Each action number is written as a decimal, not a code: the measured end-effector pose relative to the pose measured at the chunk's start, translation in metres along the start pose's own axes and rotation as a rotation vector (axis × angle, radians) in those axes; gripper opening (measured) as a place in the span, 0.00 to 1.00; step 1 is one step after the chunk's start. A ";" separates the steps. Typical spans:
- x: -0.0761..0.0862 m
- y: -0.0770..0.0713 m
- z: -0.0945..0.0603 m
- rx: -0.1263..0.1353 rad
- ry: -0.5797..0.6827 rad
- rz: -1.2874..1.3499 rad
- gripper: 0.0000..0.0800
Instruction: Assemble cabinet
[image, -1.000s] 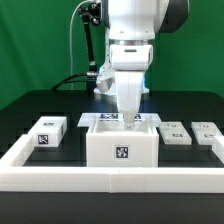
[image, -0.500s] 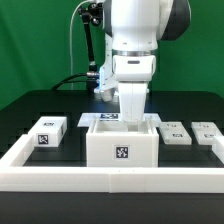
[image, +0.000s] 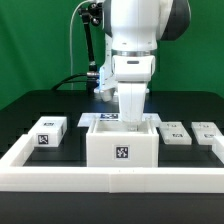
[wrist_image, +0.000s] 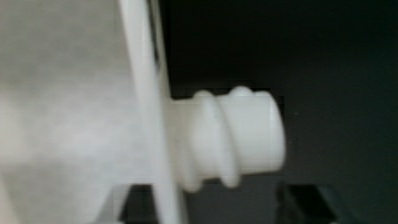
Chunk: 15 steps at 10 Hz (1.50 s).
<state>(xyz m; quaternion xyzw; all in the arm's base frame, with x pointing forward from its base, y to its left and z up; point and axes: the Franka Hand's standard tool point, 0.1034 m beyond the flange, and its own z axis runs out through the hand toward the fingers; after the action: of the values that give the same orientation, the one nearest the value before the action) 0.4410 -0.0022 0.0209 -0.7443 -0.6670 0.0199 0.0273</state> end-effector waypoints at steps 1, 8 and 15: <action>0.000 0.000 0.000 0.000 0.000 0.000 0.14; 0.000 0.002 -0.001 -0.010 0.001 0.001 0.05; 0.026 0.045 -0.003 -0.058 0.021 -0.034 0.05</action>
Offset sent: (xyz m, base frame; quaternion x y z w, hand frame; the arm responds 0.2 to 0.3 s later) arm 0.0000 0.0000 0.0000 0.0000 0.0000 0.0000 1.0000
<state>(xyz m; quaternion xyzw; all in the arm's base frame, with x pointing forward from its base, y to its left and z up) 0.4886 0.0191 0.0215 -0.7336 -0.6794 -0.0076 0.0129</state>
